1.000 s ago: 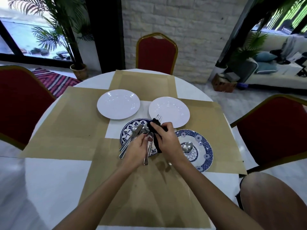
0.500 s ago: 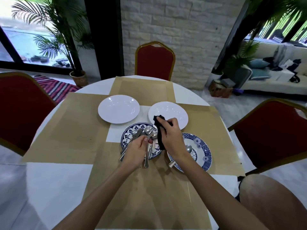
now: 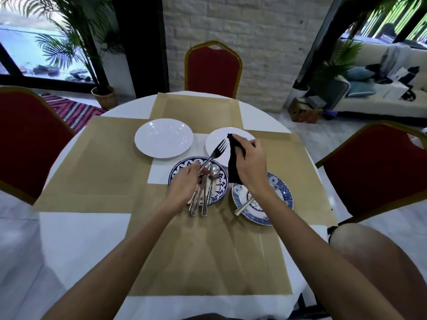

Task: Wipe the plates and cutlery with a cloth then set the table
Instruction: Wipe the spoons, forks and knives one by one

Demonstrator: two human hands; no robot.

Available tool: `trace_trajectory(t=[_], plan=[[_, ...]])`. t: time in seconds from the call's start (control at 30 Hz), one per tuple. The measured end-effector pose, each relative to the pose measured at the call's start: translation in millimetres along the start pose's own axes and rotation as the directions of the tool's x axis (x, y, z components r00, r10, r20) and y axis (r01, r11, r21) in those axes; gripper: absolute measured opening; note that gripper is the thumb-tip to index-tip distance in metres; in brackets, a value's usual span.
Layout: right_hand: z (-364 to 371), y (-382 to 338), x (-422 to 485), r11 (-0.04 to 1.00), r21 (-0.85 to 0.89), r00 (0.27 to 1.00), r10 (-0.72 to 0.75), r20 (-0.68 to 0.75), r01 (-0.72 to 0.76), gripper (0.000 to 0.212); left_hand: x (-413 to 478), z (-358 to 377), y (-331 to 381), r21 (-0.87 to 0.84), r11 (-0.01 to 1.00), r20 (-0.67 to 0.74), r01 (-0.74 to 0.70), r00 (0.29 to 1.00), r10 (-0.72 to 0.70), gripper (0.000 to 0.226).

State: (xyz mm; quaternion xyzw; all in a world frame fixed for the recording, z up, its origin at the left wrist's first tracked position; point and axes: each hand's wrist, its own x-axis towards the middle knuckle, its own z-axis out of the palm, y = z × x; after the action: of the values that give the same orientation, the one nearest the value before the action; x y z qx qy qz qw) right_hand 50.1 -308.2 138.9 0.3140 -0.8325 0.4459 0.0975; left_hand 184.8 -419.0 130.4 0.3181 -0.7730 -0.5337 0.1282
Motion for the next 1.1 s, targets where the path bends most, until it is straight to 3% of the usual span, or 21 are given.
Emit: trace_trajectory(t=[0.1,0.23,0.4,0.53,0.67,0.87,0.93,1.03,1.07,1.1], plan=[[4.1,-5.3,-3.9,0.999,-0.006,0.998,-0.054,0.012,0.054,0.032,3.2,1.7,1.0,0.026,1.000,-0.010,0.013,1.000,-0.013,0.041],[18.1,-6.1,-18.2,0.963,-0.119,0.951,-0.209,0.227,0.240,0.032,1.7,6.9,2.4,0.103,0.990,-0.006,-0.097,0.995,0.098,0.031],[20.7,-3.0,-2.2,0.979,-0.171,0.976,-0.070,0.208,0.107,0.033,-3.8,7.3,-5.2,0.184,0.972,-0.031,-0.146,0.988,0.154,0.028],[24.4,-10.5,-5.1,0.959,-0.153,0.932,-0.182,0.314,0.239,0.035,-4.4,7.1,-5.8,0.153,0.978,-0.100,-0.141,0.982,0.157,0.029],[21.8,-5.6,13.6,0.968,-0.200,0.968,-0.108,0.225,0.154,0.032,-3.9,6.4,-6.6,0.163,0.974,-0.113,-0.156,0.978,0.175,0.030],[17.7,2.1,10.1,0.933,-0.209,0.930,-0.229,0.288,0.294,0.034,-3.2,5.8,-3.8,0.128,0.971,-0.119,-0.202,0.969,0.217,0.029],[10.5,5.3,19.9,0.952,-0.227,0.959,-0.151,0.239,0.206,0.033,-4.7,5.9,-4.3,0.146,0.968,-0.083,-0.204,0.972,0.218,0.030],[1.6,5.1,34.6,0.982,0.008,0.978,0.185,0.100,-0.187,0.031,-4.8,6.8,-4.1,0.098,0.979,-0.033,-0.179,0.983,0.183,0.031],[-0.7,4.6,36.6,0.922,0.173,0.938,0.333,0.098,-0.345,0.027,-4.2,6.7,-3.8,0.054,0.987,-0.031,-0.154,0.987,0.156,0.031],[-2.1,3.7,36.4,0.794,0.352,0.867,0.475,0.150,-0.496,0.019,-3.1,6.6,-5.5,0.002,0.992,-0.032,-0.126,0.992,0.126,0.031]])
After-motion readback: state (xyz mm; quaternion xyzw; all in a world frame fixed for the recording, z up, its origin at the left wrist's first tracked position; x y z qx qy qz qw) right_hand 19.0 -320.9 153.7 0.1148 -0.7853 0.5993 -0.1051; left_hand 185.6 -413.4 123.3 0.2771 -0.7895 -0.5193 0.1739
